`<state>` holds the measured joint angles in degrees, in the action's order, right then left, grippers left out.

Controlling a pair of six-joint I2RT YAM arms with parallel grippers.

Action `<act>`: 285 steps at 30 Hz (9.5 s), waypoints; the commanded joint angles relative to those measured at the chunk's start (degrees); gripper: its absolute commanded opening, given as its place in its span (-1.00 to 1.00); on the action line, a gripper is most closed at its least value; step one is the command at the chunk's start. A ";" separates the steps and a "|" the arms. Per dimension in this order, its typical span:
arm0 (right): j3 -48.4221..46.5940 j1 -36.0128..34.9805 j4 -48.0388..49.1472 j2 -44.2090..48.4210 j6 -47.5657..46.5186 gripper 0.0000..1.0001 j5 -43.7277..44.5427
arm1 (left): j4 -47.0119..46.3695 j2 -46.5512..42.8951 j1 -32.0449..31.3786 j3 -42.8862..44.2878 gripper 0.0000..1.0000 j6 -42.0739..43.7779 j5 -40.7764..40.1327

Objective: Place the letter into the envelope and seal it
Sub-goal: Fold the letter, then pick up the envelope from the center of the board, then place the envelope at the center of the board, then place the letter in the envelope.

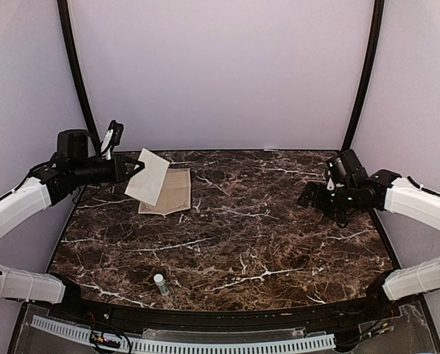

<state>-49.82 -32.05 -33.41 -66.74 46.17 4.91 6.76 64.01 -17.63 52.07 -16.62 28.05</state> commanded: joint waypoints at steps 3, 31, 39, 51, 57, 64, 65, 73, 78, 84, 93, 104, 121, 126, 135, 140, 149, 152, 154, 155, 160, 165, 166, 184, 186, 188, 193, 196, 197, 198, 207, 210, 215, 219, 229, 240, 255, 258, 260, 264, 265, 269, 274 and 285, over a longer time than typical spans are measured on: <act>3.98 11.73 4.59 -3.77 0.04 0.97 -1.69 | -9.43 -0.91 5.43 -4.30 -1.00 0.10 7.54; -2.65 33.99 18.47 -24.98 -0.47 0.46 0.35 | -11.31 -2.92 8.31 -5.84 -1.00 -1.12 11.04; -3.47 34.16 17.84 -20.86 -0.07 0.47 1.55 | -12.96 -2.01 10.52 -6.11 -1.00 -2.69 14.03; -3.47 34.58 17.75 -25.14 1.65 0.43 2.92 | -13.93 -1.87 11.79 -6.37 -1.00 -3.50 15.70; -4.17 34.55 17.72 -27.49 1.67 0.41 3.37 | -14.07 -1.54 12.15 -6.32 -1.00 -3.76 16.32; -5.01 34.66 18.05 -30.06 1.00 0.14 3.04 | -14.38 -1.18 12.70 -6.20 -1.00 -4.18 17.23; -4.94 34.65 18.25 -30.32 1.07 0.06 2.92 | -14.40 -1.17 12.81 -6.20 -1.00 -4.24 17.35; -4.91 34.64 18.97 -30.14 1.80 -0.59 2.17 | -15.40 -1.58 13.52 -6.58 -1.00 -4.87 17.95; -4.98 34.68 19.48 -30.25 1.82 -1.00 1.03 | -15.62 -1.15 13.67 -6.71 -1.00 -5.16 18.41; -5.15 34.63 19.53 -26.77 -0.52 -1.00 -2.25 | -15.58 -1.16 13.71 -6.94 -1.00 -4.90 17.97; -0.73 34.53 17.50 -9.87 -10.10 -1.00 -11.53 | -13.91 -3.71 13.58 -8.34 -1.00 -2.33 13.77; 6.55 21.47 8.85 6.10 -11.88 -1.00 -24.49 | -8.38 -12.09 5.36 -12.43 -1.00 -10.62 9.56; 9.88 -11.19 27.78 0.91 5.52 -1.00 -22.29 | -9.85 -26.28 -11.97 -19.01 -1.00 -34.59 8.75; 9.20 -14.59 34.73 -6.19 8.87 -1.00 -18.18 | -10.42 -26.61 -16.90 -20.42 -1.00 -36.49 6.15; 8.94 -16.11 35.24 -14.15 10.51 -1.00 -13.96 | -12.96 -25.54 -24.46 -21.45 -1.00 -37.47 2.31; 9.60 -16.13 32.22 -11.41 10.32 0.10 -10.20 | -15.07 -24.85 -25.55 -21.82 -1.00 -37.70 0.60; 11.14 -16.39 30.60 0.17 6.99 0.70 -7.23 | -18.01 -23.84 -29.10 -21.21 -1.00 -38.84 -5.51; 12.32 -18.00 34.74 4.41 5.79 0.73 -9.91 | -21.56 -22.23 -32.68 -21.28 -1.00 -38.67 -10.59; 13.26 -20.31 39.10 6.88 5.66 0.76 -10.99 | -24.08 -20.05 -35.58 -21.15 -1.00 -38.59 -14.13; 13.79 -21.70 41.70 7.93 5.79 0.77 -11.38 | -25.05 -18.54 -37.53 -21.01 -1.00 -38.58 -15.38; 15.31 -28.69 53.67 9.34 7.30 0.81 -11.50 | -33.21 -12.70 -45.06 -19.18 -1.00 -36.37 -24.91; 14.82 -34.15 62.56 5.00 6.72 0.84 -10.81 | -41.43 -9.49 -47.52 -18.40 -1.00 -36.04 -30.10; 14.29 -34.58 62.96 3.66 6.74 0.84 -11.10 | -42.29 -8.94 -47.81 -18.36 -1.00 -36.03 -30.48; 8.88 -38.14 73.01 -6.08 8.11 0.26 -12.86 | -45.94 -5.70 -48.11 -16.71 -1.00 -36.89 -28.41; 8.78 -38.25 73.59 -6.25 8.21 0.16 -12.74 | -46.03 -5.35 -48.11 -16.66 -1.00 -37.01 -28.25; 8.82 -38.34 73.57 -6.13 8.31 -0.01 -12.17 | -46.11 -5.11 -48.11 -16.77 -1.00 -37.40 -27.24; 10.13 -38.35 72.51 -4.67 8.79 -0.70 -9.17 | -45.47 -5.09 -48.11 -17.23 -1.00 -37.93 -25.77; 11.02 -38.43 70.04 -3.35 9.13 -1.00 -6.60 | -42.55 -5.26 -48.11 -17.04 -0.87 -38.18 -26.00; 11.27 -38.41 68.44 -2.82 9.17 -1.00 -5.63 | -41.49 -5.29 -48.11 -16.93 -0.71 -38.33 -26.33; 11.43 -38.38 67.00 -2.08 9.22 -1.00 -4.49 | -39.33 -5.29 -48.11 -16.57 -0.62 -38.51 -26.74; 6.59 -37.73 36.80 2.11 7.72 -1.00 9.53 | -20.96 -4.02 -48.03 -15.25 0.43 -41.63 -31.30; 4.87 -36.39 26.87 2.20 7.63 -1.00 11.29 | -16.49 -1.73 -47.91 -14.58 0.49 -42.35 -31.38; 6.79 -31.60 22.83 2.56 6.30 -1.00 6.93 | -15.96 2.25 -46.32 -15.85 0.53 -43.71 -27.37; 7.85 -28.65 22.81 1.99 3.38 -1.00 3.34 | -17.62 6.06 -44.43 -17.17 0.53 -44.40 -24.56; 8.41 -25.32 20.46 -0.97 0.32 -1.00 0.87 | -24.07 17.81 -42.58 -15.56 0.47 -44.72 -19.75; 9.24 -22.09 18.82 -2.54 -1.09 -1.00 -0.84 | -26.20 25.94 -42.53 -12.77 0.32 -42.39 -18.10; 9.44 -19.72 19.81 -10.73 -1.14 -1.00 -4.32 | -26.27 33.35 -40.93 -8.33 0.19 -39.09 -17.47; 9.95 -19.22 20.09 -11.80 -0.42 -1.00 -4.60 | -26.52 34.38 -40.93 -7.80 0.16 -39.18 -17.27; 10.21 -18.90 20.31 -12.42 -0.22 -1.00 -4.64 | -26.68 35.07 -40.91 -7.60 0.14 -39.14 -17.24; 10.60 -18.09 19.97 -13.27 0.55 -1.00 -4.64 | -26.67 36.27 -40.84 -7.16 0.07 -38.93 -17.22; 10.69 -17.95 19.70 -13.44 0.84 -1.00 -4.64 | -26.74 36.63 -40.83 -7.12 0.05 -38.88 -17.10; 11.74 -17.78 19.54 -13.55 2.70 -1.00 -4.69 | -27.80 37.83 -40.82 -6.99 -0.07 -39.00 -15.97; 14.60 -17.77 22.27 -13.03 5.61 -1.00 -6.32 | -31.64 38.88 -41.11 -8.50 -0.18 -40.95 -13.07; 15.36 -17.73 24.60 -15.76 6.40 -1.00 -7.71 | -33.02 39.57 -43.79 -8.52 -0.27 -41.42 -9.85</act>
<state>-34.50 -50.19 -10.66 -81.19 51.79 -2.00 -25.30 103.57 -60.47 43.66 -57.82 16.19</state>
